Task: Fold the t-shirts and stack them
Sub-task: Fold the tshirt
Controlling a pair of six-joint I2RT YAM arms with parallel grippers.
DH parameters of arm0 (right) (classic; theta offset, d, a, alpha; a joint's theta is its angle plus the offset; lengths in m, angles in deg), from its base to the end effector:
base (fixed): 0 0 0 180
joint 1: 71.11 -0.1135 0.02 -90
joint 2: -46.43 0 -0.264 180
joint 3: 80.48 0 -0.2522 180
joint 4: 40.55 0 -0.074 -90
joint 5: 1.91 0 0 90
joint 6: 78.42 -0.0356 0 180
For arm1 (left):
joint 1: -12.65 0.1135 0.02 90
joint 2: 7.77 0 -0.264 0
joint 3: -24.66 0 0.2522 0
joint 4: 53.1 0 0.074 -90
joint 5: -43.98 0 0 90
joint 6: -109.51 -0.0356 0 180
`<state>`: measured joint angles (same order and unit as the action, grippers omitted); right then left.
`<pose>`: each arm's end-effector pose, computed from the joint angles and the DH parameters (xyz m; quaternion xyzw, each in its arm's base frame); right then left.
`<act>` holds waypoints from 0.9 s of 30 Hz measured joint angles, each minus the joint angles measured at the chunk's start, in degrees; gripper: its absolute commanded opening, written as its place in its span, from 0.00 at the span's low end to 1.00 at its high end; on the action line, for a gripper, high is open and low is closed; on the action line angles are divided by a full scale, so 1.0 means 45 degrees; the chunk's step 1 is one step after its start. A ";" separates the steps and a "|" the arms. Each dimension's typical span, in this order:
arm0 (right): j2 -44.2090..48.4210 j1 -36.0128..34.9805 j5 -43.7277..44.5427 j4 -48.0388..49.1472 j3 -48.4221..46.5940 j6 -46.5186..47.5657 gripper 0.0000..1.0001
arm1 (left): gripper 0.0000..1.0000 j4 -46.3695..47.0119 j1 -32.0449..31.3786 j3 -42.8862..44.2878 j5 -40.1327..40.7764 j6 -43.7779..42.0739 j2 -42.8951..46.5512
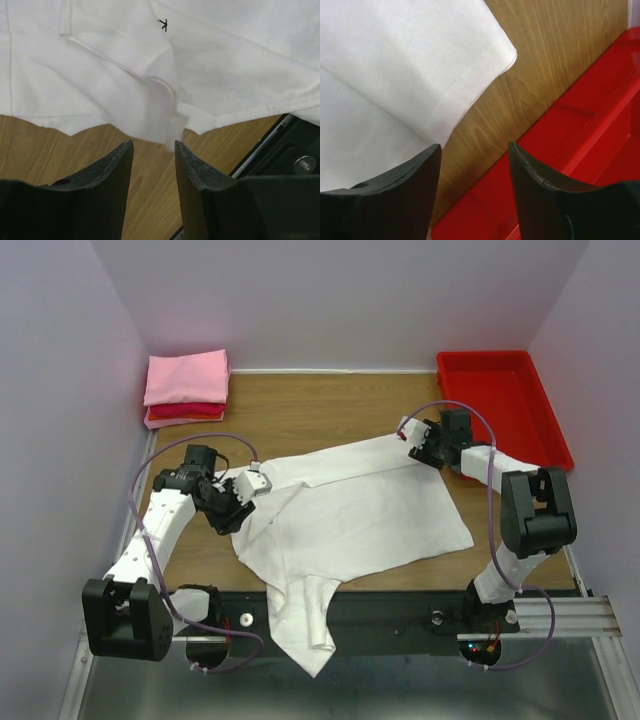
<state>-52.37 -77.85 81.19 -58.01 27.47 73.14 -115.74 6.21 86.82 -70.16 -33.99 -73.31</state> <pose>0.3610 0.0470 0.1846 -0.5356 0.7479 -0.1296 0.3703 0.2028 -0.0375 0.2416 0.5155 0.8070 -0.1064 0.2679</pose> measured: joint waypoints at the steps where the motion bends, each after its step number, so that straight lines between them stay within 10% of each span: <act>1: 0.0044 0.0000 0.0010 -0.0141 -0.0005 0.0049 0.68 | 0.53 -0.0165 0.0005 0.0141 -0.0053 -0.0092 0.0010; 9: 0.1253 0.0010 -0.0869 -0.1831 -0.1054 -0.0709 0.61 | 0.55 0.0777 0.1695 0.1530 -0.0481 0.0466 -0.0170; 15: -0.0481 -0.0010 -0.1122 -0.2137 -0.4464 -0.3084 0.40 | 0.36 0.3342 0.2739 0.1559 -0.0073 0.2866 -0.2025; 27: -0.3614 -0.0699 -0.0476 -0.3026 -0.5411 -0.5008 0.38 | 0.31 0.4148 0.4493 0.2438 0.0631 0.4862 -0.6387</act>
<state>-68.63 -81.00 79.05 -71.63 3.12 50.61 -97.08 26.43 97.79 -67.32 -12.11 -102.05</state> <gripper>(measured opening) 0.381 0.302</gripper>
